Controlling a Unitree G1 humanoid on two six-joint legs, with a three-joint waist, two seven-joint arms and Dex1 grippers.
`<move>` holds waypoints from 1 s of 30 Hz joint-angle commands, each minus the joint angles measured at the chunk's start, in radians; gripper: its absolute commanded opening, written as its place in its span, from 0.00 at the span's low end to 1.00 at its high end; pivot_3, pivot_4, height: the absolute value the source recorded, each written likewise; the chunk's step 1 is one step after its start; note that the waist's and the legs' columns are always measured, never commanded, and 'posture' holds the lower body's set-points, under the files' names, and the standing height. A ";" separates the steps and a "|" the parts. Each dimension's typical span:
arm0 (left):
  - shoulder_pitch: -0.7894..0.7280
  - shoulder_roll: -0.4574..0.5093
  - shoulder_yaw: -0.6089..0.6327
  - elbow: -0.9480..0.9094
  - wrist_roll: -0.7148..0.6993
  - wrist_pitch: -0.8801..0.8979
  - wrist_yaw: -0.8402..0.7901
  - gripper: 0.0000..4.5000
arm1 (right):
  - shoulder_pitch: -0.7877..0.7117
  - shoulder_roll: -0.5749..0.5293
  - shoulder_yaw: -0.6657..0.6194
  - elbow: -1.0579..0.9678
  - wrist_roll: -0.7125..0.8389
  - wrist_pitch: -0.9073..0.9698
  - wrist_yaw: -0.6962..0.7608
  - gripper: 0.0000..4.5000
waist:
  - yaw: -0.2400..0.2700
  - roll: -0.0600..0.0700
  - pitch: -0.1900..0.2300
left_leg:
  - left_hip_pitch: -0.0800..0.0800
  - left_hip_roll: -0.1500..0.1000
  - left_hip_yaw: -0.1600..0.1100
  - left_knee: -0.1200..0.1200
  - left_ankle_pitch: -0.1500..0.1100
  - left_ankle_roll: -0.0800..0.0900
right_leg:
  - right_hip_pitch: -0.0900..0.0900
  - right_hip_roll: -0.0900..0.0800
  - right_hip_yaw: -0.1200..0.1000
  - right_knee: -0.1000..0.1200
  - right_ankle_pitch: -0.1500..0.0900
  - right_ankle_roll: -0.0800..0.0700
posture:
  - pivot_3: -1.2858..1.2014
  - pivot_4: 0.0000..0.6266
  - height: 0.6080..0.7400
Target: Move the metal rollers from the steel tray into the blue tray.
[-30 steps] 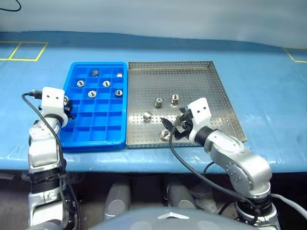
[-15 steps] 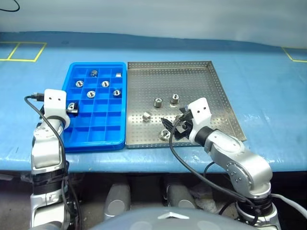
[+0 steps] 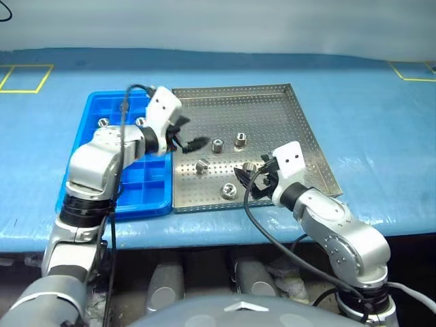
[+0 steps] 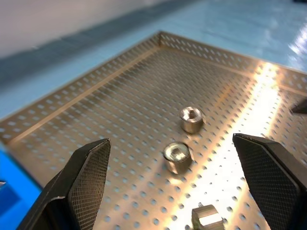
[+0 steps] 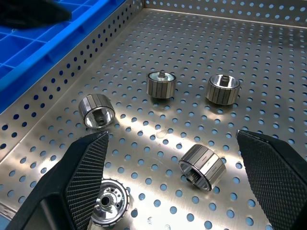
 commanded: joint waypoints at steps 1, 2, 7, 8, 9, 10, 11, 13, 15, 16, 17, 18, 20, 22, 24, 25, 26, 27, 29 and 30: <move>-0.025 0.029 -0.112 0.045 0.031 -0.007 -0.048 0.99 | 0.008 0.016 -0.020 -0.048 -0.004 -0.027 -0.014 1.00 | -0.006 0.000 0.000 | 0.000 0.000 0.000 0.000 0.000 0.000 | 0.000 0.000 0.000 0.000 0.000 0.000 | 0.51 0.24 1.00; -0.024 0.034 -0.136 0.056 0.038 -0.017 -0.060 0.99 | 0.013 0.021 -0.021 -0.050 -0.005 -0.028 -0.017 1.00 | -0.008 0.000 0.000 | 0.000 0.000 0.000 0.000 0.000 0.000 | 0.000 0.000 0.000 0.000 0.000 0.000 | 0.51 0.24 1.00; -0.024 0.048 -0.223 0.099 0.080 -0.041 -0.085 0.99 | 0.028 0.036 -0.020 -0.054 -0.007 -0.036 -0.029 1.00 | -0.010 0.000 0.000 | -0.001 0.000 0.000 0.000 0.000 0.000 | -0.001 0.000 0.000 0.000 0.000 0.000 | 0.51 0.24 1.00; -0.022 0.050 -0.239 0.108 0.093 -0.048 -0.085 0.99 | 0.029 0.039 -0.020 -0.054 -0.007 -0.038 -0.031 1.00 | -0.010 0.000 0.000 | -0.001 0.000 0.000 0.000 0.000 0.000 | -0.001 0.000 0.000 0.000 -0.001 -0.001 | 0.51 0.24 1.00; -0.021 0.051 -0.254 0.118 0.108 -0.056 -0.081 0.99 | 0.031 0.040 -0.021 -0.054 -0.008 -0.039 -0.032 1.00 | -0.010 0.000 0.000 | -0.001 0.000 0.000 0.000 0.000 0.000 | -0.001 0.000 0.000 0.000 -0.001 -0.001 | 0.51 0.24 1.00; -0.019 0.050 -0.262 0.125 0.118 -0.061 -0.078 0.99 | 0.031 0.041 -0.022 -0.053 -0.009 -0.040 -0.033 1.00 | -0.010 0.000 0.000 | -0.001 0.000 0.000 0.000 0.000 0.000 | -0.001 0.000 0.000 0.000 -0.001 -0.001 | 0.51 0.24 1.00; -0.018 0.046 -0.268 0.129 0.126 -0.064 -0.073 0.99 | 0.032 0.043 -0.023 -0.052 -0.009 -0.041 -0.033 1.00 | -0.009 0.000 0.000 | -0.001 0.000 0.000 0.000 0.000 0.000 | -0.001 0.000 0.000 0.000 -0.001 -0.001 | 0.51 0.24 1.00; -0.015 0.030 -0.266 0.141 0.135 -0.066 -0.059 0.99 | 0.033 0.043 -0.023 -0.050 -0.010 -0.043 -0.032 1.00 | -0.009 0.000 0.000 | -0.001 0.000 0.000 0.000 0.000 0.000 | -0.001 0.000 0.000 0.000 -0.001 -0.001 | 0.51 0.24 1.00; -0.011 0.018 -0.268 0.148 0.156 -0.073 -0.041 0.99 | 0.032 0.043 -0.023 -0.048 -0.010 -0.045 -0.031 1.00 | -0.009 0.000 0.000 | -0.001 0.000 0.000 0.000 0.000 0.000 | -0.001 0.000 0.000 0.000 -0.001 -0.002 | 0.51 0.24 1.00; -0.009 0.009 -0.262 0.153 0.160 -0.074 -0.030 0.99 | 0.032 0.044 -0.023 -0.047 -0.011 -0.045 -0.031 1.00 | -0.009 0.000 0.000 | -0.001 0.000 0.000 0.001 0.000 0.000 | -0.001 0.000 0.000 0.000 -0.001 -0.002 | 0.51 0.24 1.00; -0.008 0.000 -0.256 0.160 0.165 -0.078 -0.019 0.99 | 0.032 0.044 -0.023 -0.046 -0.012 -0.046 -0.031 1.00 | -0.009 0.001 0.000 | -0.001 0.000 0.000 0.001 0.000 0.000 | -0.001 0.000 0.000 0.000 -0.001 -0.002 | 0.51 0.24 1.00; -0.007 -0.006 -0.253 0.167 0.171 -0.079 -0.012 0.99 | 0.032 0.044 -0.023 -0.046 -0.013 -0.046 -0.030 1.00 | -0.009 0.001 0.000 | 0.000 0.000 0.000 0.001 0.000 0.000 | 0.000 0.000 0.001 0.000 -0.001 -0.002 | 0.51 0.24 1.00; -0.006 -0.019 -0.245 0.175 0.178 -0.075 0.002 0.99 | 0.032 0.043 -0.024 -0.044 -0.014 -0.046 -0.028 1.00 | -0.009 0.001 0.000 | -0.001 0.000 0.000 0.001 0.000 0.000 | 0.000 0.000 0.001 0.000 -0.001 -0.001 | 0.51 0.24 1.00; -0.008 -0.029 -0.243 0.183 0.185 -0.069 0.015 0.91 | 0.030 0.043 -0.026 -0.043 -0.015 -0.047 -0.026 1.00 | -0.010 0.001 0.000 | -0.001 0.000 0.001 0.001 0.000 0.000 | -0.001 0.000 0.001 0.000 -0.001 -0.001 | 0.51 0.24 1.00; -0.010 -0.034 -0.246 0.191 0.188 -0.071 0.018 0.79 | 0.028 0.043 -0.029 -0.040 -0.017 -0.048 -0.024 1.00 | -0.010 0.001 0.000 | -0.001 0.000 0.000 0.001 0.000 0.000 | -0.001 0.000 0.001 0.000 -0.001 -0.001 | 0.51 0.24 1.00; -0.011 -0.036 -0.247 0.195 0.188 -0.072 0.019 0.72 | 0.026 0.043 -0.030 -0.038 -0.017 -0.048 -0.024 1.00 | -0.010 0.001 0.000 | -0.001 0.000 0.000 0.000 0.000 0.000 | -0.001 0.000 0.001 0.000 -0.001 -0.001 | 0.51 0.24 1.00; -0.014 -0.038 -0.247 0.197 0.187 -0.072 0.020 0.64 | 0.025 0.043 -0.032 -0.038 -0.017 -0.048 -0.023 1.00 | -0.010 0.001 0.000 | -0.001 0.000 0.000 0.000 0.000 0.000 | -0.001 0.000 0.001 0.000 0.000 -0.001 | 0.51 0.24 1.00; -0.016 -0.040 -0.246 0.195 0.185 -0.070 0.020 0.57 | 0.023 0.044 -0.033 -0.037 -0.017 -0.048 -0.023 1.00 | -0.010 0.001 0.000 | -0.001 0.000 0.000 0.000 0.000 0.000 | -0.001 0.000 0.001 0.000 0.000 -0.001 | 0.51 0.24 1.00; -0.022 -0.043 -0.234 0.187 0.176 -0.066 0.019 0.42 | 0.022 0.044 -0.035 -0.037 -0.016 -0.048 -0.023 1.00 | -0.010 0.001 0.000 | 0.000 0.000 0.000 0.000 0.000 0.000 | -0.001 0.000 0.001 0.000 0.000 -0.001 | 0.51 0.24 1.00; -0.025 -0.045 -0.222 0.180 0.168 -0.064 0.018 0.34 | 0.021 0.045 -0.036 -0.037 -0.016 -0.047 -0.023 1.00 | -0.010 0.001 0.000 | -0.001 0.000 0.000 0.000 0.000 0.000 | -0.001 0.000 0.001 0.000 0.000 -0.001 | 0.51 0.24 1.00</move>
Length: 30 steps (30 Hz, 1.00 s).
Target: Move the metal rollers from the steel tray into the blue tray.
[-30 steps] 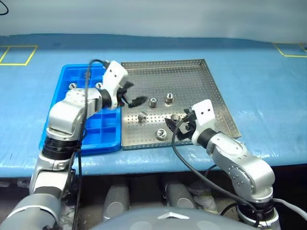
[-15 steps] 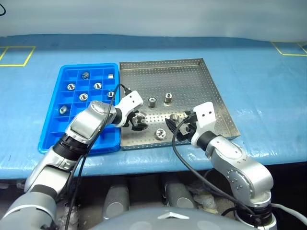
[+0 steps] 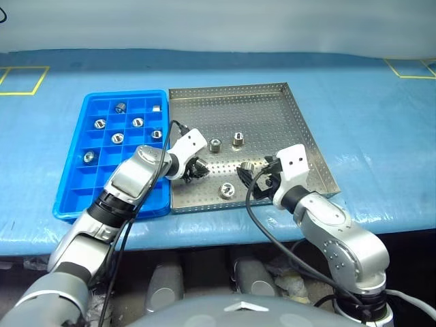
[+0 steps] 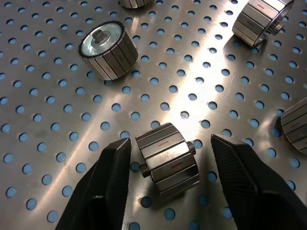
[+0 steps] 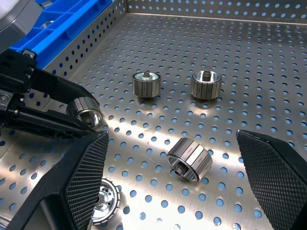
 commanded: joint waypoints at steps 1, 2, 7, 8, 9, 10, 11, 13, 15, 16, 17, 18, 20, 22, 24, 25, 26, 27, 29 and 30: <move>-0.025 -0.008 0.051 -0.018 -0.009 0.001 0.002 0.29 | -0.013 0.006 -0.020 -0.024 0.001 -0.025 0.000 1.00 | 0.000 0.000 0.000 | 0.000 0.000 0.000 0.000 0.000 0.000 | 0.000 0.000 0.000 0.000 0.000 0.000 | 0.51 0.24 1.00; -0.029 -0.014 0.077 -0.028 -0.023 0.003 0.006 0.29 | -0.013 0.007 -0.021 -0.025 0.001 -0.024 -0.001 1.00 | 0.000 0.000 0.000 | 0.000 0.000 0.000 0.000 0.000 0.000 | 0.000 0.000 0.000 0.000 0.000 0.000 | 0.51 0.24 1.00; -0.034 -0.065 0.276 -0.111 -0.091 0.020 0.090 0.29 | -0.010 0.008 -0.019 -0.029 0.001 -0.021 -0.003 1.00 | 0.003 0.000 0.000 | -0.001 0.000 0.000 0.000 0.000 0.000 | 0.000 0.000 0.000 -0.001 0.000 0.000 | 0.51 0.24 1.00; -0.030 -0.070 0.311 -0.129 -0.094 0.016 0.115 0.29 | -0.010 0.009 -0.016 -0.028 0.001 -0.021 -0.002 1.00 | 0.002 0.000 0.000 | -0.002 0.000 0.000 0.000 0.000 0.000 | -0.001 0.000 0.000 -0.001 0.000 0.001 | 0.51 0.24 1.00; -0.024 -0.073 0.343 -0.147 -0.091 0.013 0.143 0.29 | -0.011 0.010 -0.013 -0.026 0.001 -0.021 -0.002 1.00 | 0.002 0.000 0.000 | -0.001 0.000 0.000 0.000 0.000 0.000 | -0.001 0.000 0.000 -0.001 0.000 0.001 | 0.51 0.24 1.00; -0.018 -0.075 0.366 -0.163 -0.087 0.008 0.169 0.29 | -0.011 0.010 -0.011 -0.025 0.001 -0.021 -0.001 1.00 | 0.002 0.000 0.000 | -0.001 0.000 0.000 0.000 0.000 0.000 | -0.001 0.000 0.000 -0.001 0.000 0.001 | 0.51 0.24 1.00; -0.004 -0.076 0.405 -0.189 -0.081 0.004 0.207 0.29 | -0.014 0.011 -0.006 -0.022 0.001 -0.022 0.000 1.00 | 0.001 0.000 0.000 | -0.001 0.000 0.000 0.000 0.000 0.000 | 0.000 0.000 0.000 -0.001 0.000 0.001 | 0.51 0.24 1.00; 0.039 -0.068 0.465 -0.248 -0.052 -0.019 0.283 0.29 | -0.017 0.014 0.003 -0.013 0.001 -0.025 0.004 1.00 | 0.000 0.000 0.000 | -0.001 0.000 0.000 -0.001 0.000 0.000 | 0.000 0.000 0.000 0.000 0.000 0.001 | 0.52 0.24 1.00; 0.098 -0.057 0.511 -0.315 -0.020 -0.038 0.350 0.29 | -0.022 0.015 0.017 0.000 0.000 -0.026 0.011 1.00 | 0.001 0.000 0.000 | 0.000 0.000 0.000 -0.001 0.000 0.000 | 0.000 0.000 0.000 0.000 0.000 0.001 | 0.53 0.24 1.00; 0.143 -0.051 0.538 -0.353 -0.006 -0.044 0.375 0.29 | -0.029 0.012 0.032 0.012 -0.002 -0.029 0.019 1.00 | 0.003 0.000 0.000 | 0.000 0.000 0.000 -0.002 0.000 0.000 | 0.000 0.000 0.000 0.000 0.000 0.001 | 0.54 0.24 1.00; 0.181 -0.047 0.557 -0.383 0.003 -0.048 0.396 0.29 | -0.035 0.006 0.047 0.023 -0.007 -0.033 0.027 1.00 | 0.006 0.000 0.000 | 0.000 0.000 0.000 -0.002 0.000 0.000 | 0.000 0.000 0.000 0.000 0.000 0.000 | 0.54 0.24 1.00; 0.204 -0.046 0.567 -0.402 0.007 -0.050 0.407 0.29 | -0.039 0.001 0.056 0.030 -0.010 -0.037 0.033 1.00 | 0.009 0.000 0.000 | 0.000 0.000 0.000 -0.002 0.000 0.000 | 0.000 0.000 0.000 -0.001 0.000 0.000 | 0.54 0.24 1.00; 0.285 -0.044 0.596 -0.450 -0.002 -0.046 0.410 0.29 | -0.055 -0.035 0.110 0.052 -0.039 -0.079 0.070 1.00 | 0.018 0.000 0.000 | 0.000 0.000 0.000 -0.002 0.000 0.000 | 0.000 -0.001 0.000 -0.001 0.000 0.000 | 0.55 0.24 1.00; 0.351 -0.034 0.606 -0.482 -0.002 -0.053 0.407 0.29 | -0.061 -0.046 0.135 0.069 -0.043 -0.126 0.102 1.00 | 0.029 0.000 0.000 | 0.000 0.000 0.000 -0.002 0.000 0.000 | 0.000 -0.001 0.000 -0.002 0.000 0.000 | 0.56 0.24 1.00; 0.415 -0.033 0.621 -0.508 -0.018 -0.054 0.395 0.29 | -0.064 -0.053 0.153 0.081 -0.045 -0.174 0.139 1.00 | 0.043 -0.001 0.001 | 0.000 0.000 0.000 -0.002 0.000 0.000 | 0.000 -0.001 -0.001 -0.002 0.000 0.000 | 0.56 0.24 1.00; 0.463 -0.038 0.639 -0.519 -0.028 -0.065 0.388 0.29 | -0.068 -0.058 0.166 0.085 -0.046 -0.198 0.161 1.00 | 0.046 -0.001 0.001 | 0.000 0.000 0.000 -0.002 0.000 0.000 | 0.000 -0.001 -0.001 -0.002 0.000 0.000 | 0.57 0.24 1.00; 0.506 -0.041 0.653 -0.528 -0.033 -0.075 0.385 0.29 | -0.070 -0.060 0.175 0.089 -0.046 -0.218 0.179 1.00 | 0.048 -0.001 0.001 | 0.000 0.000 0.000 -0.002 0.000 0.000 | 0.000 -0.001 -0.001 -0.002 0.000 -0.001 | 0.57 0.24 1.00; 0.533 -0.043 0.662 -0.534 -0.036 -0.084 0.385 0.29 | -0.071 -0.062 0.181 0.092 -0.047 -0.232 0.189 1.00 | 0.051 -0.001 0.001 | 0.000 0.000 0.000 -0.002 0.000 0.000 | 0.000 -0.002 -0.001 -0.003 -0.001 -0.001 | 0.57 0.24 1.00; 0.585 -0.048 0.672 -0.535 -0.032 -0.110 0.392 0.29 | -0.071 -0.063 0.188 0.101 -0.048 -0.255 0.206 1.00 | 0.056 -0.001 0.001 | 0.000 0.000 0.000 -0.002 0.000 0.000 | 0.000 -0.002 -0.001 -0.003 -0.001 -0.002 | 0.57 0.24 1.00; 0.609 -0.047 0.673 -0.530 -0.025 -0.121 0.396 0.29 | -0.072 -0.064 0.193 0.105 -0.051 -0.266 0.215 1.00 | 0.059 -0.001 0.001 | 0.000 0.000 0.000 -0.001 0.000 0.000 | 0.000 -0.001 -0.001 -0.002 -0.002 -0.004 | 0.57 0.24 1.00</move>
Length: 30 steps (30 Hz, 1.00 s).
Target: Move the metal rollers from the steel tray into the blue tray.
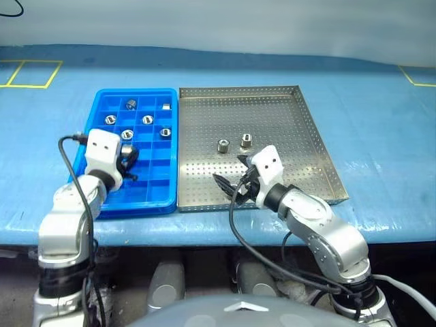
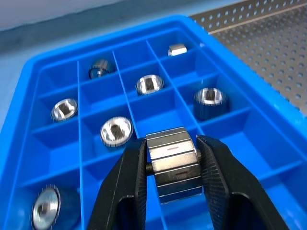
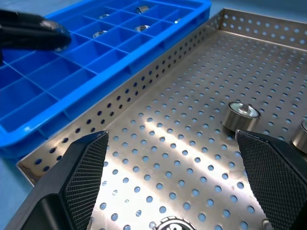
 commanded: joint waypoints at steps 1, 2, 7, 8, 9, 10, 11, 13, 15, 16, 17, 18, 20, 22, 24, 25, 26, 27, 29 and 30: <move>0.048 -0.005 0.039 -0.047 -0.006 -0.065 0.006 0.29 | -0.006 -0.004 0.010 -0.008 -0.003 -0.059 0.036 1.00 | 0.006 0.000 0.000 | 0.000 0.000 0.000 0.000 0.000 0.000 | 0.000 0.000 0.000 0.000 0.000 -0.001 | 0.57 0.24 1.00; 0.062 -0.013 0.044 -0.048 -0.008 -0.062 0.014 0.29 | -0.005 -0.004 0.011 -0.005 -0.005 -0.063 0.040 1.00 | 0.008 0.000 0.000 | 0.001 0.000 0.000 0.000 0.000 0.000 | 0.001 0.000 0.000 0.000 -0.001 -0.001 | 0.57 0.24 1.00; 0.107 -0.007 0.044 -0.061 -0.006 -0.046 0.022 0.29 | 0.002 -0.004 0.011 0.001 -0.014 -0.067 0.044 1.00 | 0.011 -0.001 0.000 | 0.001 0.000 0.000 0.002 0.000 0.000 | 0.002 0.000 0.000 0.000 -0.001 -0.002 | 0.57 0.24 1.00; 0.111 -0.006 0.046 -0.064 -0.006 -0.040 0.025 0.29 | 0.004 -0.005 0.009 0.000 -0.015 -0.066 0.043 1.00 | 0.011 -0.001 0.000 | 0.001 0.000 0.001 0.002 0.000 0.000 | 0.001 0.000 0.000 0.000 -0.001 -0.002 | 0.57 0.24 1.00; 0.112 -0.007 0.050 -0.061 -0.007 -0.034 0.029 0.29 | 0.006 -0.004 0.009 0.000 -0.014 -0.065 0.042 1.00 | 0.010 -0.001 0.000 | 0.001 0.000 0.001 0.001 0.000 0.000 | 0.001 0.000 0.000 0.000 -0.001 -0.002 | 0.57 0.24 1.00; 0.111 -0.004 0.051 -0.057 -0.009 -0.025 0.027 0.29 | 0.007 -0.005 0.009 0.000 -0.016 -0.066 0.042 1.00 | 0.010 -0.001 0.000 | 0.001 0.000 0.001 0.001 0.000 0.000 | 0.001 0.000 0.000 0.000 -0.001 -0.002 | 0.57 0.24 1.00; 0.111 -0.002 0.052 -0.054 -0.011 -0.019 0.026 0.29 | 0.008 -0.005 0.009 0.000 -0.017 -0.066 0.041 1.00 | 0.010 -0.001 0.000 | 0.001 0.000 0.001 0.001 0.000 0.000 | 0.001 0.000 0.000 0.000 -0.001 -0.002 | 0.57 0.24 1.00; 0.102 -0.005 0.058 -0.049 -0.023 -0.012 0.022 0.45 | 0.010 -0.003 0.009 0.000 -0.020 -0.065 0.037 1.00 | 0.009 0.000 0.000 | 0.001 0.001 0.001 0.001 0.000 0.000 | 0.001 0.000 0.000 0.000 -0.001 -0.002 | 0.57 0.24 1.00; 0.086 -0.007 0.059 -0.050 -0.024 -0.012 0.033 0.58 | 0.013 -0.002 0.006 -0.002 -0.021 -0.067 0.035 1.00 | 0.009 0.000 0.000 | 0.001 0.001 0.001 0.001 0.000 0.000 | 0.001 0.000 0.000 0.000 -0.001 -0.002 | 0.57 0.24 1.00; 0.076 -0.012 0.062 -0.050 -0.029 -0.014 0.037 0.66 | 0.015 -0.001 0.005 -0.003 -0.021 -0.068 0.035 1.00 | 0.009 0.000 0.000 | 0.001 0.001 0.001 0.001 0.000 0.000 | 0.001 0.000 0.000 0.000 -0.001 -0.002 | 0.57 0.24 1.00; 0.061 -0.015 0.064 -0.052 -0.038 -0.015 0.037 0.73 | 0.018 0.001 0.001 -0.004 -0.019 -0.070 0.034 1.00 | 0.010 -0.001 0.000 | 0.001 0.001 0.001 0.001 0.000 0.000 | 0.001 0.000 0.000 0.000 -0.001 -0.002 | 0.57 0.24 1.00; 0.044 -0.014 0.059 -0.053 -0.051 -0.019 0.025 0.80 | 0.021 0.003 -0.003 -0.007 -0.019 -0.074 0.032 1.00 | 0.011 -0.001 0.000 | 0.001 0.001 0.001 0.001 0.000 0.000 | 0.001 0.000 0.000 0.000 -0.001 -0.002 | 0.57 0.24 1.00; 0.005 -0.002 0.034 -0.062 -0.079 -0.026 -0.012 0.94 | 0.030 0.003 -0.011 -0.014 -0.019 -0.087 0.033 1.00 | 0.016 -0.001 0.000 | 0.001 0.001 0.001 0.002 0.000 0.000 | 0.001 0.000 0.000 0.000 -0.001 -0.002 | 0.56 0.24 1.00; -0.041 0.013 -0.001 -0.064 -0.112 -0.040 -0.065 0.94 | 0.042 0.002 -0.017 -0.017 -0.030 -0.128 0.037 1.00 | 0.015 -0.001 0.000 | 0.001 0.000 0.001 0.002 0.000 0.000 | 0.001 0.000 0.000 0.000 -0.001 -0.002 | 0.55 0.24 1.00; -0.095 0.036 -0.048 -0.050 -0.141 -0.054 -0.131 0.94 | 0.055 -0.003 -0.025 -0.024 -0.033 -0.143 0.041 1.00 | 0.014 -0.001 0.000 | 0.001 0.000 0.001 0.002 0.000 0.000 | 0.001 0.000 0.000 0.000 -0.001 -0.002 | 0.55 0.24 1.00; -0.122 0.043 -0.066 -0.039 -0.155 -0.054 -0.155 0.94 | 0.060 -0.006 -0.029 -0.027 -0.032 -0.145 0.043 1.00 | 0.012 -0.001 0.000 | 0.001 0.000 0.001 0.002 0.000 0.000 | 0.001 0.000 0.000 0.000 -0.001 -0.002 | 0.55 0.24 1.00; -0.165 0.048 -0.095 -0.020 -0.166 -0.056 -0.182 0.94 | 0.066 -0.009 -0.036 -0.032 -0.030 -0.145 0.044 1.00 | 0.010 -0.001 0.000 | 0.001 0.000 0.001 0.001 0.000 0.000 | 0.001 0.000 0.000 0.000 -0.001 -0.002 | 0.55 0.24 1.00; -0.207 0.050 -0.120 0.002 -0.182 -0.048 -0.208 0.94 | 0.070 -0.012 -0.042 -0.036 -0.030 -0.145 0.043 1.00 | 0.008 -0.001 0.000 | 0.001 0.000 0.002 0.001 0.000 0.000 | 0.001 0.000 0.000 0.000 -0.001 -0.002 | 0.55 0.24 1.00; -0.289 0.059 -0.177 0.065 -0.193 -0.055 -0.268 0.94 | 0.077 -0.016 -0.052 -0.042 -0.029 -0.143 0.040 1.00 | 0.006 -0.001 0.000 | 0.001 0.000 0.001 0.001 0.000 0.000 | 0.001 0.000 0.000 0.000 -0.001 -0.002 | 0.54 0.24 1.00; -0.339 0.060 -0.209 0.111 -0.192 -0.054 -0.295 0.94 | 0.080 -0.017 -0.058 -0.046 -0.027 -0.139 0.038 1.00 | 0.001 -0.001 0.000 | 0.001 0.000 0.001 0.002 0.000 0.000 | 0.001 0.001 0.000 0.000 -0.001 -0.001 | 0.54 0.24 1.00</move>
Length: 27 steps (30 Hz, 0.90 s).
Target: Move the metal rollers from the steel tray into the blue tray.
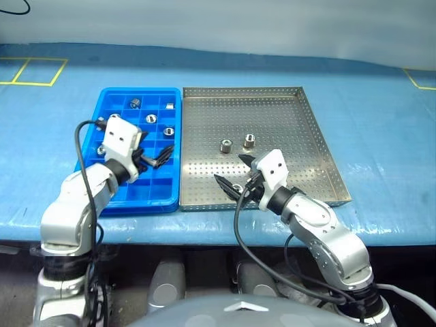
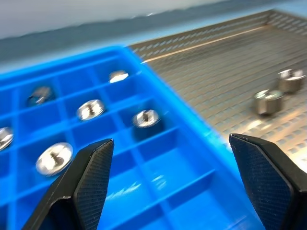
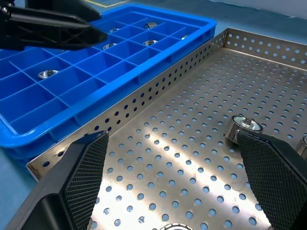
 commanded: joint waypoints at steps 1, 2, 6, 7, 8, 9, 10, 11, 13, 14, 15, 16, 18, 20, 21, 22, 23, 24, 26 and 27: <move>-0.129 0.010 -0.090 0.107 -0.018 -0.015 -0.093 0.94 | 0.004 -0.003 -0.034 -0.050 0.008 -0.011 -0.005 1.00 | -0.007 0.000 0.000 | 0.000 0.000 0.000 0.000 0.000 0.000 | 0.000 0.000 0.000 0.000 0.000 0.000 | 0.54 0.24 1.00; -0.175 0.002 -0.111 0.152 -0.023 -0.009 -0.113 0.94 | 0.006 -0.003 -0.037 -0.052 0.008 -0.008 -0.007 1.00 | -0.008 0.000 0.000 | 0.000 0.000 0.000 0.000 0.000 0.000 | 0.000 0.000 0.000 0.000 0.000 0.000 | 0.54 0.24 1.00; -0.340 -0.034 -0.200 0.367 0.015 -0.034 -0.160 0.94 | 0.014 0.002 -0.047 -0.060 0.008 -0.001 -0.019 1.00 | -0.017 0.000 0.000 | 0.000 0.000 0.000 0.000 0.000 0.000 | 0.000 0.000 0.000 0.000 0.001 0.001 | 0.53 0.24 1.00; -0.379 -0.046 -0.224 0.439 0.042 -0.056 -0.159 0.94 | 0.015 0.003 -0.047 -0.060 0.006 -0.002 -0.022 1.00 | -0.018 0.000 0.000 | 0.000 0.000 0.000 0.000 0.000 0.000 | 0.000 0.000 0.000 0.000 0.001 0.001 | 0.53 0.24 1.00; -0.414 -0.060 -0.240 0.508 0.062 -0.077 -0.159 0.94 | 0.017 0.004 -0.046 -0.060 0.003 -0.004 -0.025 1.00 | -0.019 0.000 0.000 | 0.000 -0.001 -0.001 0.000 0.000 0.000 | 0.000 0.000 0.000 0.000 0.001 0.001 | 0.52 0.24 1.00; -0.444 -0.078 -0.247 0.574 0.075 -0.094 -0.157 0.94 | 0.018 0.005 -0.046 -0.061 0.002 -0.005 -0.029 1.00 | -0.023 0.000 0.000 | -0.001 -0.001 -0.001 0.000 0.000 0.000 | 0.000 0.001 0.000 0.000 0.001 0.002 | 0.52 0.24 1.00; -0.473 -0.097 -0.258 0.639 0.093 -0.116 -0.152 0.94 | 0.022 0.007 -0.046 -0.063 0.001 -0.006 -0.033 1.00 | -0.024 0.000 0.000 | 0.000 -0.001 -0.001 0.000 0.000 0.000 | 0.000 0.001 0.000 0.000 0.002 0.003 | 0.52 0.24 1.00; -0.495 -0.113 -0.267 0.694 0.107 -0.136 -0.155 0.94 | 0.025 0.009 -0.046 -0.065 0.000 -0.006 -0.037 1.00 | -0.025 0.000 0.000 | -0.001 -0.001 -0.001 0.000 0.000 0.000 | 0.000 0.001 0.000 0.000 0.003 0.005 | 0.52 0.24 1.00; -0.538 -0.145 -0.289 0.807 0.140 -0.181 -0.160 0.94 | 0.033 0.012 -0.047 -0.071 -0.001 -0.006 -0.044 1.00 | -0.029 0.000 0.000 | -0.002 -0.001 -0.001 0.000 0.000 0.001 | -0.001 0.001 0.000 0.000 0.003 0.005 | 0.51 0.24 1.00; -0.554 -0.156 -0.303 0.854 0.161 -0.206 -0.162 0.94 | 0.036 0.014 -0.048 -0.074 -0.003 -0.006 -0.047 1.00 | -0.030 0.000 0.000 | -0.002 -0.001 -0.001 0.000 0.000 0.001 | -0.001 0.000 0.000 0.000 0.003 0.005 | 0.51 0.24 1.00; -0.569 -0.174 -0.307 0.902 0.169 -0.227 -0.169 0.94 | 0.038 0.015 -0.049 -0.075 -0.003 -0.007 -0.050 1.00 | -0.032 0.000 0.000 | -0.002 -0.001 -0.001 0.000 0.000 0.001 | -0.001 0.000 0.000 0.000 0.003 0.005 | 0.51 0.24 1.00; -0.583 -0.191 -0.306 0.948 0.175 -0.244 -0.174 0.94 | 0.040 0.017 -0.050 -0.077 -0.003 -0.007 -0.053 1.00 | -0.032 0.000 0.000 | -0.002 -0.001 -0.001 0.000 -0.001 0.001 | -0.001 0.000 0.000 0.000 0.003 0.005 | 0.51 0.24 1.00; -0.608 -0.223 -0.319 1.038 0.199 -0.299 -0.194 0.94 | 0.042 0.018 -0.050 -0.079 -0.004 -0.007 -0.059 1.00 | -0.032 0.000 0.000 | -0.003 -0.001 -0.001 0.000 -0.001 0.001 | -0.001 0.000 0.000 0.000 0.003 0.005 | 0.51 0.24 1.00; -0.627 -0.246 -0.320 1.105 0.221 -0.339 -0.202 0.94 | 0.042 0.019 -0.049 -0.080 -0.005 -0.007 -0.062 1.00 | -0.033 0.000 0.000 | -0.003 -0.002 -0.001 0.000 -0.001 0.001 | -0.001 0.000 0.000 0.000 0.003 0.005 | 0.51 0.24 1.00; -0.635 -0.257 -0.324 1.137 0.235 -0.355 -0.200 0.94 | 0.041 0.019 -0.050 -0.081 -0.005 -0.008 -0.063 1.00 | -0.034 0.000 0.000 | -0.003 -0.002 -0.001 0.000 -0.001 0.001 | -0.001 0.000 0.000 0.000 0.003 0.005 | 0.51 0.24 1.00; -0.642 -0.265 -0.329 1.166 0.250 -0.372 -0.198 0.94 | 0.041 0.019 -0.051 -0.081 -0.006 -0.008 -0.065 1.00 | -0.035 0.000 0.000 | -0.003 -0.002 -0.001 0.000 -0.001 0.001 | -0.001 0.000 0.001 0.000 0.003 0.006 | 0.50 0.24 1.00; -0.647 -0.272 -0.336 1.192 0.267 -0.383 -0.196 0.94 | 0.041 0.019 -0.052 -0.081 -0.006 -0.009 -0.067 1.00 | -0.035 0.000 0.000 | -0.003 -0.002 -0.001 0.000 -0.001 0.001 | -0.001 0.000 0.001 0.000 0.003 0.006 | 0.50 0.24 1.00; -0.651 -0.276 -0.338 1.210 0.279 -0.393 -0.197 0.94 | 0.041 0.019 -0.053 -0.082 -0.006 -0.009 -0.069 1.00 | -0.037 0.000 0.000 | -0.003 -0.002 -0.001 0.000 -0.001 0.001 | -0.001 0.000 0.000 0.000 0.003 0.006 | 0.50 0.24 1.00; -0.656 -0.282 -0.354 1.244 0.321 -0.407 -0.178 0.94 | 0.042 0.020 -0.054 -0.082 -0.006 -0.011 -0.071 1.00 | -0.039 0.000 0.000 | -0.003 -0.001 -0.001 0.000 -0.001 0.001 | -0.001 0.000 0.001 0.000 0.003 0.006 | 0.50 0.24 1.00; -0.657 -0.285 -0.358 1.257 0.334 -0.410 -0.171 0.94 | 0.043 0.020 -0.055 -0.082 -0.007 -0.012 -0.073 1.00 | -0.039 0.000 0.000 | -0.003 -0.001 -0.001 0.000 -0.001 0.001 | -0.001 0.000 0.001 0.000 0.003 0.006 | 0.50 0.24 1.00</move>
